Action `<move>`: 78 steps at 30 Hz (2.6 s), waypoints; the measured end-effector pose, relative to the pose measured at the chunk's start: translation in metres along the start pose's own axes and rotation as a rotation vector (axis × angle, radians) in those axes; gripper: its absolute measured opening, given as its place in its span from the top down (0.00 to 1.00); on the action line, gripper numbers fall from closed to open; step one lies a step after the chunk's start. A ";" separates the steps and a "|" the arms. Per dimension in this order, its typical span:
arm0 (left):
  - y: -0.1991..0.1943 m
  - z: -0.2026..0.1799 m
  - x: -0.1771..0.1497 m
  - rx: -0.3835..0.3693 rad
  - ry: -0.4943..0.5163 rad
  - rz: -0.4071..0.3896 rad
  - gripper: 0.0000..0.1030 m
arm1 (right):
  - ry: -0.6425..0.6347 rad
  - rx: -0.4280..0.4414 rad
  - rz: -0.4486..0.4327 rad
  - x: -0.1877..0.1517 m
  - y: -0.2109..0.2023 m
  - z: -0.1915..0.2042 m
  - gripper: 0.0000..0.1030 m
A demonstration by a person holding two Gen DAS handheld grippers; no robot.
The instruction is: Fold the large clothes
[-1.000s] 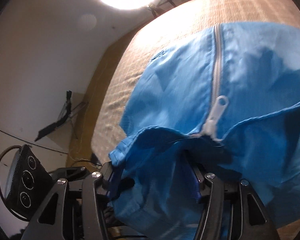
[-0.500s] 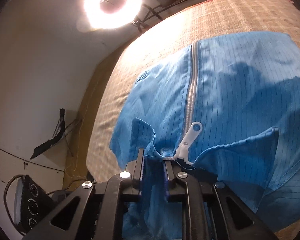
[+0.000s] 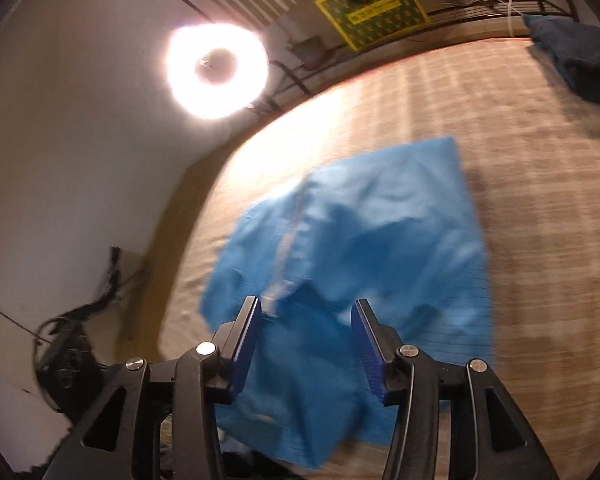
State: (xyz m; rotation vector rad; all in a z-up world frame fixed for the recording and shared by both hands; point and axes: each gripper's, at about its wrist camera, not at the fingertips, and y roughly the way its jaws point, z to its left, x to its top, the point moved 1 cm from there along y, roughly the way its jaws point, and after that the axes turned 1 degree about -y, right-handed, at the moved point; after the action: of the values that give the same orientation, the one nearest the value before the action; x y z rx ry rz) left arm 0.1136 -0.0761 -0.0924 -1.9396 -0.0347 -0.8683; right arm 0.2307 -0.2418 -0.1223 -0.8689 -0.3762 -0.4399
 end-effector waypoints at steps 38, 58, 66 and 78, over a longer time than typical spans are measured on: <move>0.001 0.192 -0.043 0.038 -0.744 -0.023 0.51 | -0.041 -0.266 -0.055 -0.047 -0.057 -0.053 0.34; 0.016 0.186 -0.017 0.127 -0.665 -0.027 0.99 | -0.006 -0.224 0.071 -0.050 -0.007 -0.066 1.00; -0.040 0.141 0.015 0.212 -0.514 -0.201 0.90 | -0.181 -0.219 -0.111 -0.041 -0.070 -0.016 0.68; 0.032 0.059 0.062 -0.094 -0.420 -0.058 0.75 | -0.371 -0.112 -0.001 -0.069 -0.034 0.030 0.56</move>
State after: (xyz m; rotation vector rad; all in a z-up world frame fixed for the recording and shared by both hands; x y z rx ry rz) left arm 0.2048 -0.0664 -0.0967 -2.1888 -0.3044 -0.4936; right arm 0.1511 -0.2227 -0.1162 -1.0627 -0.6980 -0.3010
